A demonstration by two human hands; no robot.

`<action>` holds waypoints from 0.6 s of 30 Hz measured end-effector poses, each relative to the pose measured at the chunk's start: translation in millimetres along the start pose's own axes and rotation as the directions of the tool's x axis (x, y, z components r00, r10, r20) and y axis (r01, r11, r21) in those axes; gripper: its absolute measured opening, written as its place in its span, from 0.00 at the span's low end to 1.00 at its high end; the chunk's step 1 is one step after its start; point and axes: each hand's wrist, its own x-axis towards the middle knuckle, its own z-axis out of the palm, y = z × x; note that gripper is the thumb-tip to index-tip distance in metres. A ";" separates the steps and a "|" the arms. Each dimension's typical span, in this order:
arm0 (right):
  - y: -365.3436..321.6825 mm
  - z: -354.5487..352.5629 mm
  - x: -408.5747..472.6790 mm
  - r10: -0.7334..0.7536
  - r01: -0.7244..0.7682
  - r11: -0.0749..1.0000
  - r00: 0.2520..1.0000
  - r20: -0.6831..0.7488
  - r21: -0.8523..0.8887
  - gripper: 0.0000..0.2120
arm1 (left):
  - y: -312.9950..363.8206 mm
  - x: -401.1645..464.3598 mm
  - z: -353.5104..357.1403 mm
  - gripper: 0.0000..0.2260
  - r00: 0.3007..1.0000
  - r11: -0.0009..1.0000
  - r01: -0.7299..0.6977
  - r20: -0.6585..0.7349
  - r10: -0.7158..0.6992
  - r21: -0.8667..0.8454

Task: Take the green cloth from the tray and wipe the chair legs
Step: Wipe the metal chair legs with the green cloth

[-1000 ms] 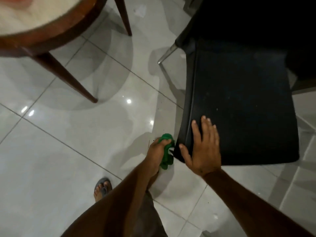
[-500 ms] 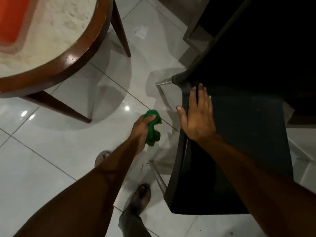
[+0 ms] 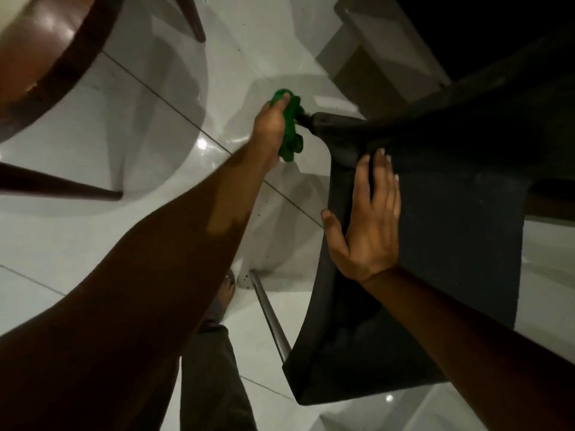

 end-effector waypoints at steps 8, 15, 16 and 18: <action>-6.0 -1.0 -0.1 -0.034 0.034 0.999 0.999 -0.013 0.002 0.41 | 8.8 45.9 -2.9 0.24 0.988 0.979 0.149 0.019 -0.153 0.136; -6.3 5.4 6.1 -0.016 0.016 1.000 1.000 -0.020 -0.011 0.41 | 42.5 -26.0 8.0 0.20 0.982 0.937 -0.021 0.184 -0.046 0.349; -3.5 5.1 3.2 -0.016 0.015 1.000 1.000 -0.016 -0.018 0.41 | 37.4 -35.9 9.8 0.21 0.969 0.938 -0.071 0.245 -0.015 0.339; -0.6 4.1 0.2 -0.015 0.015 1.000 1.000 -0.018 -0.024 0.42 | 35.0 -41.1 18.8 0.20 0.970 0.939 -0.109 0.240 0.029 0.326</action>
